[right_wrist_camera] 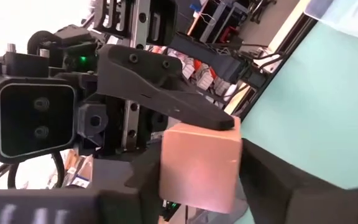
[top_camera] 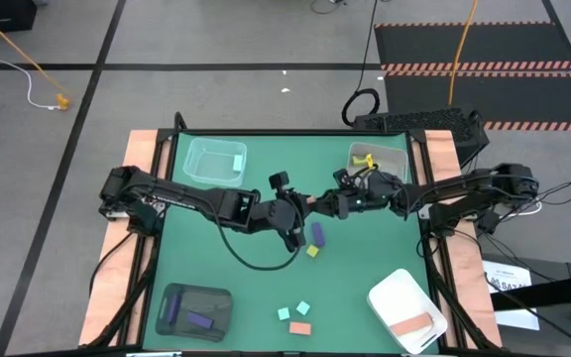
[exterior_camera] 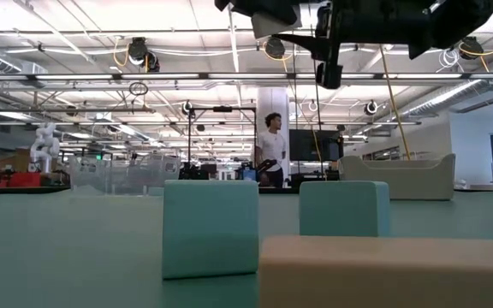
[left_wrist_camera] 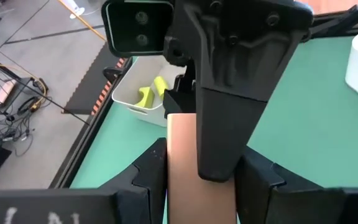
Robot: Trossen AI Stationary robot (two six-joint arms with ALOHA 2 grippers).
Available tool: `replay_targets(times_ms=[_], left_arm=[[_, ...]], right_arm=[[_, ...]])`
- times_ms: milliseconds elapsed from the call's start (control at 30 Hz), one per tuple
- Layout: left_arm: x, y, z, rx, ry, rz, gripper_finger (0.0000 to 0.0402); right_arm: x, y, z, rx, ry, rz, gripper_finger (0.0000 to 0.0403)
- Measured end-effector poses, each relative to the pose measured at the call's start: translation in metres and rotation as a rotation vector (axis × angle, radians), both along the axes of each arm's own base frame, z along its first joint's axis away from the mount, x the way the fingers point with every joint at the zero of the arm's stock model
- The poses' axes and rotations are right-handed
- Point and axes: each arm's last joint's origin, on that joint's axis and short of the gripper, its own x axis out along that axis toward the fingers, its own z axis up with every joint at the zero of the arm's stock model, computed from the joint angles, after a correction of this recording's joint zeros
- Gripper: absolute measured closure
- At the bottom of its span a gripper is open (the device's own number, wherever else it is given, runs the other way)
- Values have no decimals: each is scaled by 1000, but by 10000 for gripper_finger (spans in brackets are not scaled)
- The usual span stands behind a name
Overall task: Sort & place blocks by color
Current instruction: Put the top brown block into the white bin
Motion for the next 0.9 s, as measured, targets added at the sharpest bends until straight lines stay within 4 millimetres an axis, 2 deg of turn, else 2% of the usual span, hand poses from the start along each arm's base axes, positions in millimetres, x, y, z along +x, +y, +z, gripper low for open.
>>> replay_targets(times_ms=[133, 200, 400, 533, 767, 900], left_arm=[[-1, -1, -1, 4, 15, 3, 269], [-1, -2, -1, -13, 8, 10, 246], [-1, -2, -1, -92, -31, 55, 143], [-4, -4, 1, -149, -59, 87, 111], [-9, -12, -1, -319, -110, 189, 112], [-17, -18, -8, -423, -76, 286, 127]], right_arm=[[0, 0, 0, 12, 6, -1, 287], [0, 0, 0, 7, 3, 0, 287], [-1, -2, 2, -68, -9, -2, 287], [-7, -9, 5, -158, 16, -27, 287], [-27, -17, 7, -344, 159, -126, 287], [-37, -18, 19, -457, 125, -186, 287]])
